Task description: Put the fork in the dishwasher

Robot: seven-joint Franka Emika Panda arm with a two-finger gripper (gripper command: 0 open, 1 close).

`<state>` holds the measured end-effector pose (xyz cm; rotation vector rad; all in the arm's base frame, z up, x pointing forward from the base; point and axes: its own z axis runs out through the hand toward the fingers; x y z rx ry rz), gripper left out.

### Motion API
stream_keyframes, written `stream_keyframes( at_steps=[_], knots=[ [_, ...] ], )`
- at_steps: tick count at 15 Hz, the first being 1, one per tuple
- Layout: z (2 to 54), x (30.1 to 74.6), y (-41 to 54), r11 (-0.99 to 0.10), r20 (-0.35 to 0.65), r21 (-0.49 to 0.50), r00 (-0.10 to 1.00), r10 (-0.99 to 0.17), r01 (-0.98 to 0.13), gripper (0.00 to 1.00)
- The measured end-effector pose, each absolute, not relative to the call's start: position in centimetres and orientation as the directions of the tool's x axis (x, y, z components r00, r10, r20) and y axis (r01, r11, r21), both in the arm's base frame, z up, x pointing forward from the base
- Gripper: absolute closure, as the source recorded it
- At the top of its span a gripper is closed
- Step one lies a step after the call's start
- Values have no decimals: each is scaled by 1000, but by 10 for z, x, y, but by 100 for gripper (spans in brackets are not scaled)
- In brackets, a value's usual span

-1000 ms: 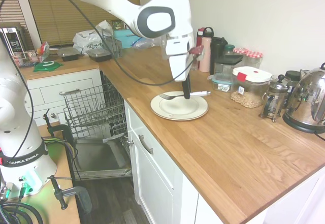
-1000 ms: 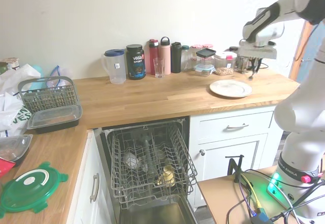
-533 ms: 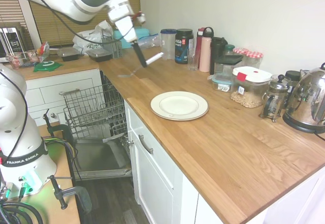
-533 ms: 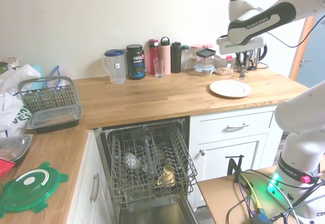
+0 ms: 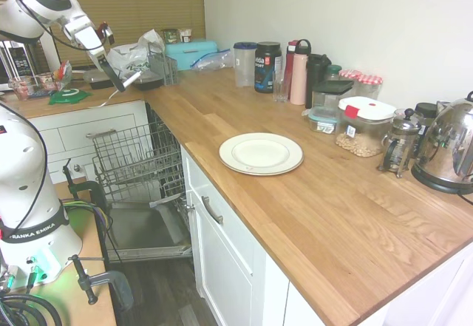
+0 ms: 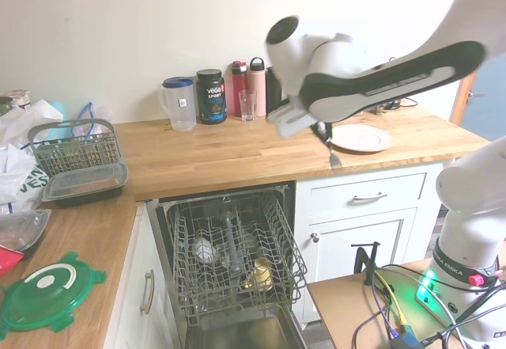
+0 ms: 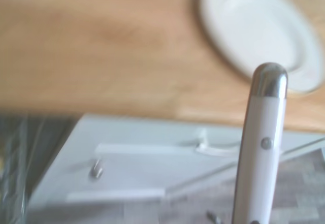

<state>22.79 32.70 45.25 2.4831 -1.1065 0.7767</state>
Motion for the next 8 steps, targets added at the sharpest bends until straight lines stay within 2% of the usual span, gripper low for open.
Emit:
stream_keyframes(
  at_steps=[4, 8],
  knots=[
    [405, 259, 384, -695, 518, 204, 679, -521, -689, 100],
    [395, 252, 426, -737, 488, 279, 752, -444, -616, 100]
  ],
)
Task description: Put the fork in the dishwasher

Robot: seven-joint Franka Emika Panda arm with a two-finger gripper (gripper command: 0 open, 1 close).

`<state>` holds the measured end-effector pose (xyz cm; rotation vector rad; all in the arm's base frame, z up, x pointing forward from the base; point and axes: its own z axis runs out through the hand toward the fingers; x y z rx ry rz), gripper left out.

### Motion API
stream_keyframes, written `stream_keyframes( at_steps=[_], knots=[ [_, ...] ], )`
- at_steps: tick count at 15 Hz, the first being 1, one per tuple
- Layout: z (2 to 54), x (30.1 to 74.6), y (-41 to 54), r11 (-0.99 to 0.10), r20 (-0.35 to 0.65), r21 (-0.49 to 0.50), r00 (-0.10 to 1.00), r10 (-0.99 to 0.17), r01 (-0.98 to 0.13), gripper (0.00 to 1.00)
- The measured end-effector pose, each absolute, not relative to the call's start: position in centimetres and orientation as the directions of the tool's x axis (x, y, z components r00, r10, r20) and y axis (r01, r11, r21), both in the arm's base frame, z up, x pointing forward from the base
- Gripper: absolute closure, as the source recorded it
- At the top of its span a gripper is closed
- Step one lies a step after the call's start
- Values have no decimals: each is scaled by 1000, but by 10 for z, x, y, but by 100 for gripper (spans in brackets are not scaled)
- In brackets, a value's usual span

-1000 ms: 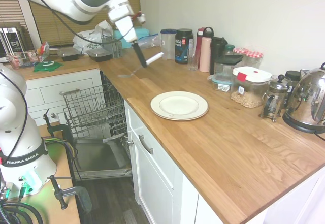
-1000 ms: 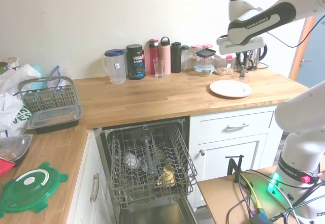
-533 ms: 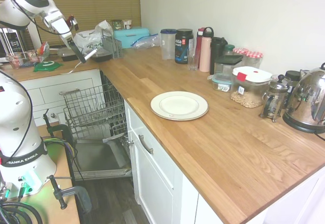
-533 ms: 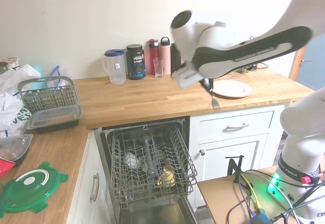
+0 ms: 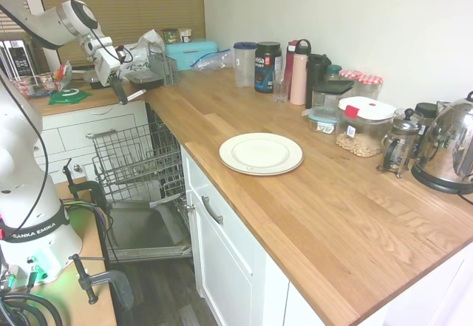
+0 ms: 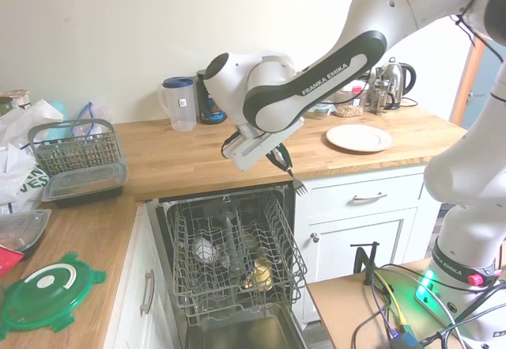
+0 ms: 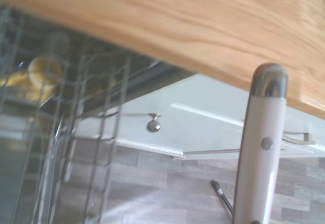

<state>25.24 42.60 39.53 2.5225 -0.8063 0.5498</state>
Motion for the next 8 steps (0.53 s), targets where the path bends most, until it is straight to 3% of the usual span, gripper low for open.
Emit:
stream_keyframes(
  at_steps=[8],
  knots=[
    [329, 268, 487, -757, 422, 405, 839, -344, -513, 100]
  ],
)
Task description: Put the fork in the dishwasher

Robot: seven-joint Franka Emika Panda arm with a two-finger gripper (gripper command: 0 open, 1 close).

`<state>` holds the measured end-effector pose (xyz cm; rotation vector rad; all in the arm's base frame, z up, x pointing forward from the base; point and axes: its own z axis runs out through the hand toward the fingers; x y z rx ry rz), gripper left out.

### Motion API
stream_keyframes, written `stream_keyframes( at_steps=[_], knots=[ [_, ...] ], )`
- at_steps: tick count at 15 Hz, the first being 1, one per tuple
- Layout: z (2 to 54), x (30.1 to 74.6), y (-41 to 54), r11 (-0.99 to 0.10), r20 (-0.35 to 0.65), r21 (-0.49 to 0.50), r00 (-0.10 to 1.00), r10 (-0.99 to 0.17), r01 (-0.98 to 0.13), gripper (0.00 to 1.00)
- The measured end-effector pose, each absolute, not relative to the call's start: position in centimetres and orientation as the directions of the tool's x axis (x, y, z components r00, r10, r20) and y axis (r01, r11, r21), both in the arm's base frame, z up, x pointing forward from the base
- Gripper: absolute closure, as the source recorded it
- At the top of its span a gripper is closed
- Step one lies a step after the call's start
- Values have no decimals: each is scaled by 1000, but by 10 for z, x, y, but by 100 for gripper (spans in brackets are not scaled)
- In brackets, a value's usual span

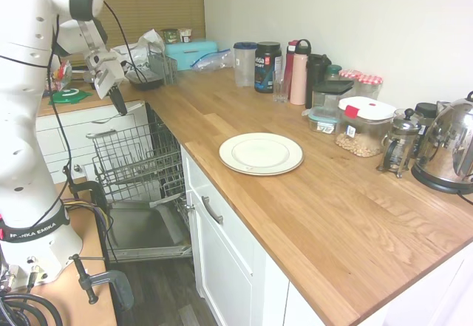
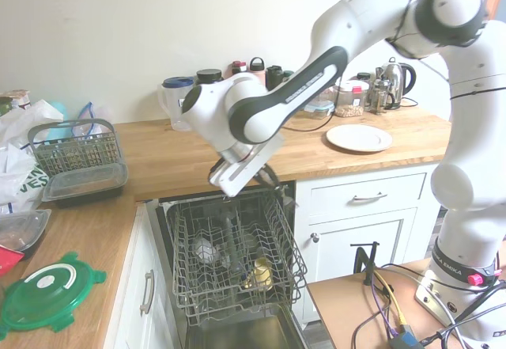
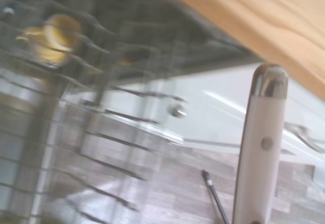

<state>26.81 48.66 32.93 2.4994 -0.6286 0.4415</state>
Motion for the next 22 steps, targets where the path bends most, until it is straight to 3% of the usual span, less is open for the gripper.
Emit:
stream_keyframes(
  at_steps=[5, 15, 22],
  knots=[
    [310, 285, 549, -763, 369, 425, 863, -344, -486, 100],
    [258, 301, 568, -732, 325, 502, 885, -334, -460, 100],
    [204, 336, 568, -703, 285, 554, 895, -344, -446, 100]
  ],
)
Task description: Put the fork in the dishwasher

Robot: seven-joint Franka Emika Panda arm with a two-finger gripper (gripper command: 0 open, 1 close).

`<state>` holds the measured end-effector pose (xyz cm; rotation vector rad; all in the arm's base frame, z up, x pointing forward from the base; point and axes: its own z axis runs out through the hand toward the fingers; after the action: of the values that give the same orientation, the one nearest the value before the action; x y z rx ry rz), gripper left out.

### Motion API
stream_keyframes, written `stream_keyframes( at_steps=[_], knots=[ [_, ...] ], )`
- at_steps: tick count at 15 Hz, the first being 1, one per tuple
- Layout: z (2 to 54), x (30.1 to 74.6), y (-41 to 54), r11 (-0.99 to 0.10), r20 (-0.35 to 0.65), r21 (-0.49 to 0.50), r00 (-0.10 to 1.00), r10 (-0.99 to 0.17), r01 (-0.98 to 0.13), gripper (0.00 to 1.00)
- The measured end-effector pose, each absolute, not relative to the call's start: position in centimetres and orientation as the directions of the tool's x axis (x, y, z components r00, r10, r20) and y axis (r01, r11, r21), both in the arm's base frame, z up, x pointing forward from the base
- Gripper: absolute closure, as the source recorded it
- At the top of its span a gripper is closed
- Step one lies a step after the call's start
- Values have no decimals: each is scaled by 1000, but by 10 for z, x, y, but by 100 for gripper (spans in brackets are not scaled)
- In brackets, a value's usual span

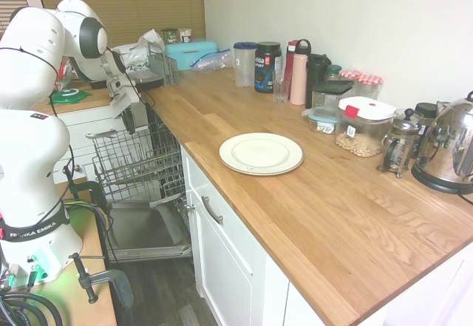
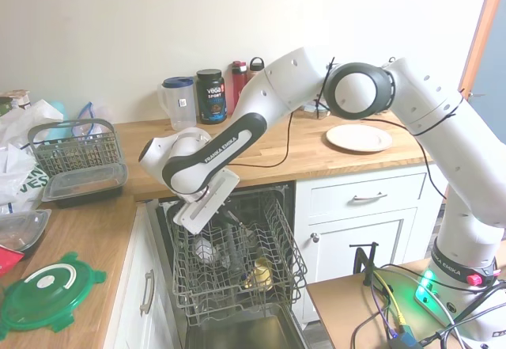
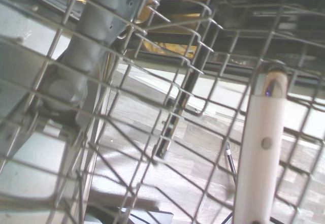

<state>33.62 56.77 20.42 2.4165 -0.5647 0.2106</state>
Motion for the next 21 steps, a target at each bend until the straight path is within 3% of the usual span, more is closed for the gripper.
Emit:
stream_keyframes(
  at_steps=[11, 12, 21],
  knots=[
    [182, 374, 555, -712, 222, 559, 904, -365, -425, 100],
    [181, 375, 554, -713, 218, 560, 905, -366, -423, 0],
    [181, 377, 552, -717, 198, 569, 913, -356, -403, 0]
  ],
)
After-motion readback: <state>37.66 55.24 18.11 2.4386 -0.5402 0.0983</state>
